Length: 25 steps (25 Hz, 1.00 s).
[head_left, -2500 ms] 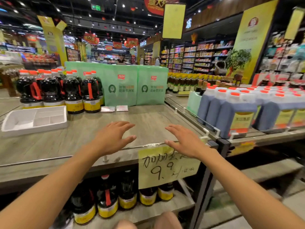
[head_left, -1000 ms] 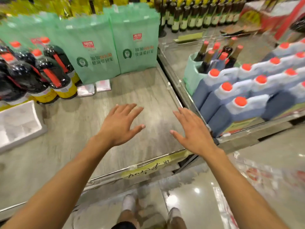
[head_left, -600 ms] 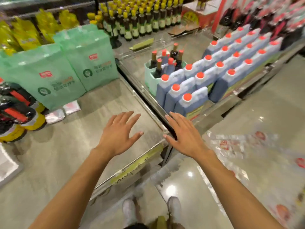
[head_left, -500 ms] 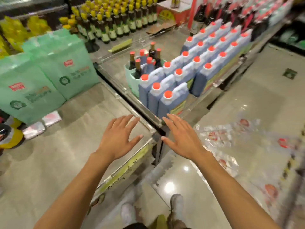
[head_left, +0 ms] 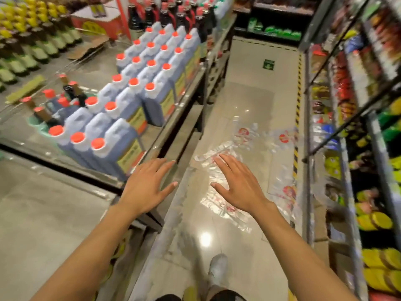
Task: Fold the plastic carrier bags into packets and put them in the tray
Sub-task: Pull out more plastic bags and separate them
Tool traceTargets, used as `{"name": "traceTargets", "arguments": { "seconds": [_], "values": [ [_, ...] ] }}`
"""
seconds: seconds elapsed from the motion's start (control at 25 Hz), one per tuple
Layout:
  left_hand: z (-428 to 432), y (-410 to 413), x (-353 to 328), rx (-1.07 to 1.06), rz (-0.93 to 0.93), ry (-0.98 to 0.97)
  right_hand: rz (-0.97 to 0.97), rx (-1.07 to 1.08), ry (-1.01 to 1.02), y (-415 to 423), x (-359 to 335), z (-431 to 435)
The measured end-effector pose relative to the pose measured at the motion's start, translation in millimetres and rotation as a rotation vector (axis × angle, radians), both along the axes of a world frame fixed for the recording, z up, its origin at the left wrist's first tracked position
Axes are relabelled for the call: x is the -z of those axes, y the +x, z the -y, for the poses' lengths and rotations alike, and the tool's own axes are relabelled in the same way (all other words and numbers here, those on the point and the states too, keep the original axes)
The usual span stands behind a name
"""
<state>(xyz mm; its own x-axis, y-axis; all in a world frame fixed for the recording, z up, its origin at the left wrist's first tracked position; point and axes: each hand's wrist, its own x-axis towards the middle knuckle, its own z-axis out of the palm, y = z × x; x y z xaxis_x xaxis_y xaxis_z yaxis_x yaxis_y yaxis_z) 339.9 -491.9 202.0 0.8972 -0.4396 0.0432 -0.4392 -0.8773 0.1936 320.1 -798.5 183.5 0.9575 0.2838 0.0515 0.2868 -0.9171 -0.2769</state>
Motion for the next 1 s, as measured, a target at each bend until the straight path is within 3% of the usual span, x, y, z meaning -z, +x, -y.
{"name": "traceTargets", "arguments": {
  "seconds": [0.4,1.0],
  "values": [
    [208,60,-2,0.286,0.057,0.025,-0.008,0.312,-0.013,-39,-5,197],
    [331,179,19,0.481,0.011,-0.019,-0.124,0.581,-0.019,3,26,289]
  ]
}}
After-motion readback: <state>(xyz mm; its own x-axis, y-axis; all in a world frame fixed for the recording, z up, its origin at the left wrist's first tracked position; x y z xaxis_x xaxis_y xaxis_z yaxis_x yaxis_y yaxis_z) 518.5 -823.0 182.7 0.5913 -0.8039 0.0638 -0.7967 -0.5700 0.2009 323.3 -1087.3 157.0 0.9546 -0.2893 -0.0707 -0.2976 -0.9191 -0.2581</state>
